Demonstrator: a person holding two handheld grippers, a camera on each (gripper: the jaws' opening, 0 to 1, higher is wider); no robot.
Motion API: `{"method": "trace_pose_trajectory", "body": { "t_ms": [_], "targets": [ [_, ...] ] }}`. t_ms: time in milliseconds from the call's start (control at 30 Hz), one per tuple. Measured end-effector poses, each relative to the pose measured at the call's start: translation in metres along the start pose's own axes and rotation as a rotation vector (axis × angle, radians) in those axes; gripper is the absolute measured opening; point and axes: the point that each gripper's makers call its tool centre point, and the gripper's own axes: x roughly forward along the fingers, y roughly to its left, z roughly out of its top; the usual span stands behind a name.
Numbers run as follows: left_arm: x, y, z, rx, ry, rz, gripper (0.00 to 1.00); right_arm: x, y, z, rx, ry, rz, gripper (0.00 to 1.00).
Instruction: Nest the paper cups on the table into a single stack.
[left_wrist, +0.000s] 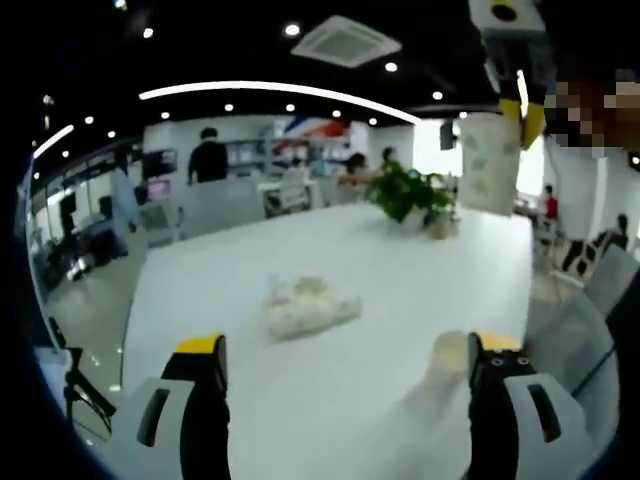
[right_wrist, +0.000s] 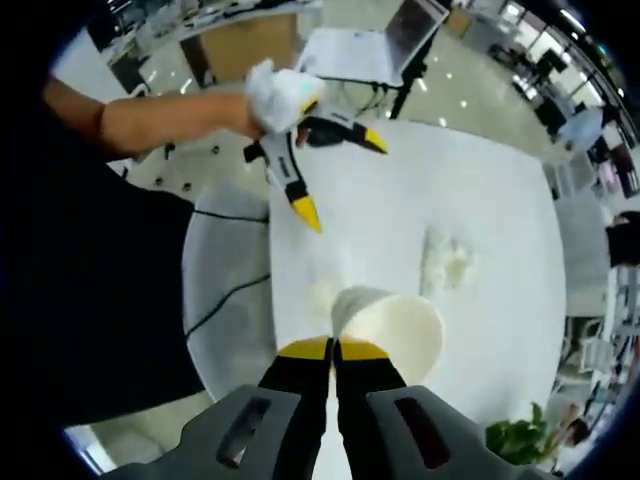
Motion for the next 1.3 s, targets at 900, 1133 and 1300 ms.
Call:
{"method": "trace_pose_trajectory", "body": {
  "t_ms": [900, 1133, 1300],
  "targets": [
    [0.000, -0.005, -0.029, -0.012, 0.077, 0.014, 0.98, 0.069, 0.008, -0.014, 0.029, 0.064, 0.058, 0.00],
    [0.002, -0.006, -0.031, -0.006, 0.074, 0.002, 0.98, 0.082, 0.012, -0.015, 0.034, 0.070, 0.077, 0.00],
    [0.003, -0.008, -0.032, 0.000, 0.087, -0.005, 0.98, 0.092, 0.014, -0.016, 0.038, 0.073, 0.087, 0.00]
  ]
}}
